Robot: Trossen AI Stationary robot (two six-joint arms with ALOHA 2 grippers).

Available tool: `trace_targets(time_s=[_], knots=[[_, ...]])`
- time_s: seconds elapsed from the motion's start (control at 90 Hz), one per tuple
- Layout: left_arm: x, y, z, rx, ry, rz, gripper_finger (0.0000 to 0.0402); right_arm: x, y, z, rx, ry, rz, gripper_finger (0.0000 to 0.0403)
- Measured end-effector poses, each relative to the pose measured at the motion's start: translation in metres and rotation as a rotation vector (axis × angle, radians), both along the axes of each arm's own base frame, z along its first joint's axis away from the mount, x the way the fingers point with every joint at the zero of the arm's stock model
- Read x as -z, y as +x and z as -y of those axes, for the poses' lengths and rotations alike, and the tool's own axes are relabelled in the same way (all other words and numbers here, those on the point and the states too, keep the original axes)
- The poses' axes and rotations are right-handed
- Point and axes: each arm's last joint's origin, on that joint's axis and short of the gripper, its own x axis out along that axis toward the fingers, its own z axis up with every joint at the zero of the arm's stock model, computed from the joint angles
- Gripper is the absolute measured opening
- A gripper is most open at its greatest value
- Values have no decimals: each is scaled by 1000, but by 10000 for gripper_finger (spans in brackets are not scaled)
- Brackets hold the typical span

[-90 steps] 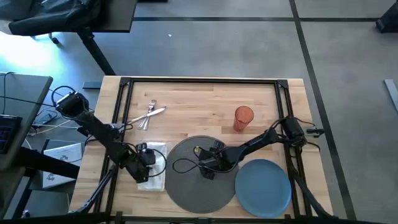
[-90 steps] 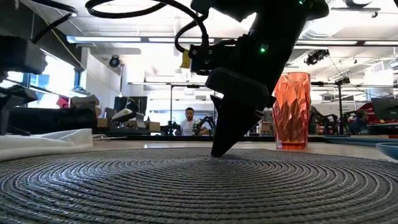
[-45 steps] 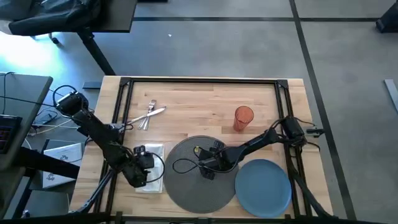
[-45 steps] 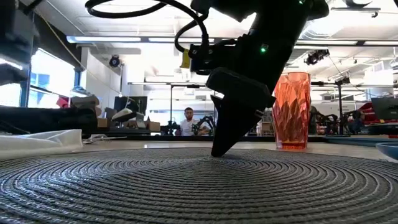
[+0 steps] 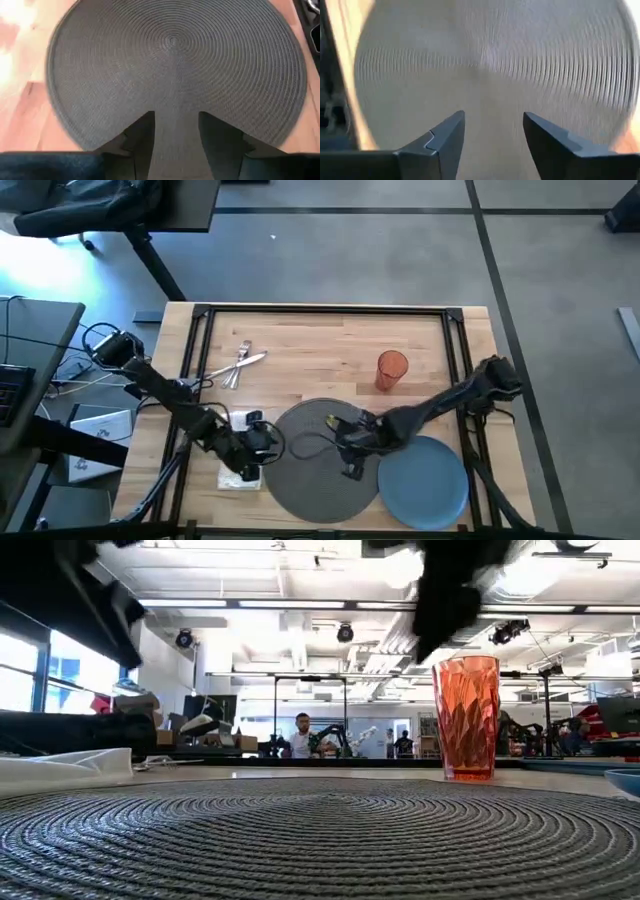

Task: Set table place
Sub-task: Put the blue plate on the gray table mat

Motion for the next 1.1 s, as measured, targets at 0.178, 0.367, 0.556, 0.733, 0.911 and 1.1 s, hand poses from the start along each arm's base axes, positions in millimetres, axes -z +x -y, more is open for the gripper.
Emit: trace_targets(time_s=[0.178, 0.367, 0.556, 0.733, 0.911, 1.1], knots=[[22, 17, 3, 43, -50, -48, 137, 1, -46, -2, 24, -170, -309, 239], [39, 25, 7, 56, -61, -85, 137, 21, -82, 14, 12, -147, -444, 239], [40, 26, 8, 50, -68, -91, 137, 45, -117, 41, 63, 3, -370, 220], [40, 26, 8, 45, -72, -90, 137, 61, -146, 59, 76, 53, -328, 204], [39, 27, 9, 40, -73, -73, 137, 87, -159, 65, 47, 116, -302, 201], [39, 27, 9, 42, -67, -65, 137, 96, -162, 65, 28, 126, -272, 190]])
